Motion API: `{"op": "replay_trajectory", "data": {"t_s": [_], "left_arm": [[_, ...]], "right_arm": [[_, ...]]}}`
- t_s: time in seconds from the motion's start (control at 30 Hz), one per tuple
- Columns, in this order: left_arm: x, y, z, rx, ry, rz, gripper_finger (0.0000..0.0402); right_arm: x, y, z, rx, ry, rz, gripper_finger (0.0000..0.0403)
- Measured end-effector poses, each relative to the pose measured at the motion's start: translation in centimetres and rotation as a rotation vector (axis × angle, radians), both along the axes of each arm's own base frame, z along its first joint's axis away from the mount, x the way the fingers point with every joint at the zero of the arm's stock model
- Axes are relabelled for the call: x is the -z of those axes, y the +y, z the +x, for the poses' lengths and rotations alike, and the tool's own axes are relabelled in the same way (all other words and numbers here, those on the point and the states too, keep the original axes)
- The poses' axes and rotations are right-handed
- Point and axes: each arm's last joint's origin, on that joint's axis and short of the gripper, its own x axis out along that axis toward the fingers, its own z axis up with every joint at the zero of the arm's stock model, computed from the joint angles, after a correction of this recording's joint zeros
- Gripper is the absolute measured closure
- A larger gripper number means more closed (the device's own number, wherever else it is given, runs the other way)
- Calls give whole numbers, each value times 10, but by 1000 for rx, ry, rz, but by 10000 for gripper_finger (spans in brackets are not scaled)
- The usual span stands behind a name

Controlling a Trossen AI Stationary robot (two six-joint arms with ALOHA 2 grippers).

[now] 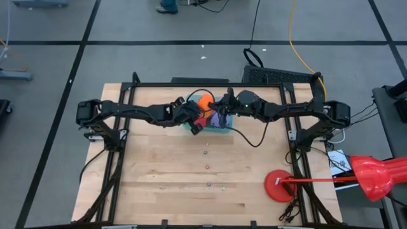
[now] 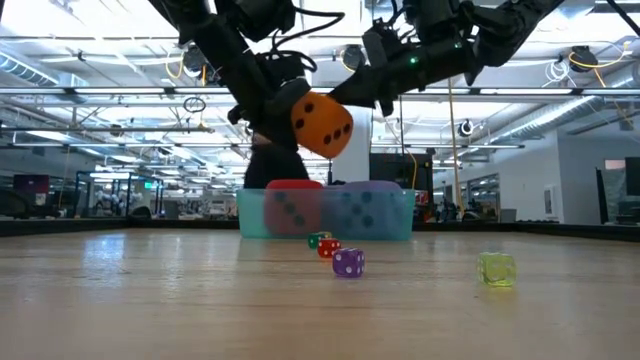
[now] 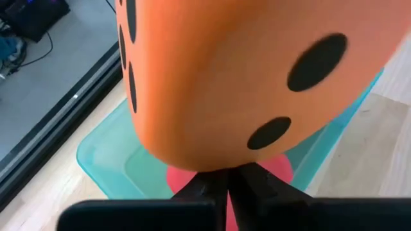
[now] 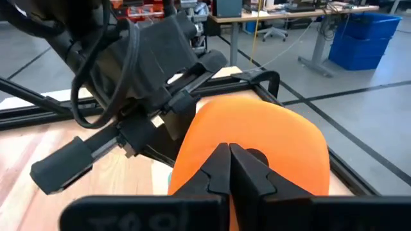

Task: Pick & Place Dice
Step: Put the large orange dice into the blue bin

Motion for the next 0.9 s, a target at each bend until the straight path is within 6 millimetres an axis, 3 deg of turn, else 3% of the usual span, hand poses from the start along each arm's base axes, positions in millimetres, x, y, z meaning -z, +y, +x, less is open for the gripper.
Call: {"op": "replay_trajectory", "data": {"t_s": [0.33, 0.63, 0.9], "left_arm": [[0, -2, -1, -1, 18, 13, 393], [-3, -8, 0, 19, 1, 16, 397], [-24, -14, -9, 12, -55, 42, 388]], "right_arm": [[5, -2, -1, 18, 39, 3, 403], [13, -17, -8, 76, 97, 32, 403], [12, -18, -8, 69, 98, 36, 403]]}}
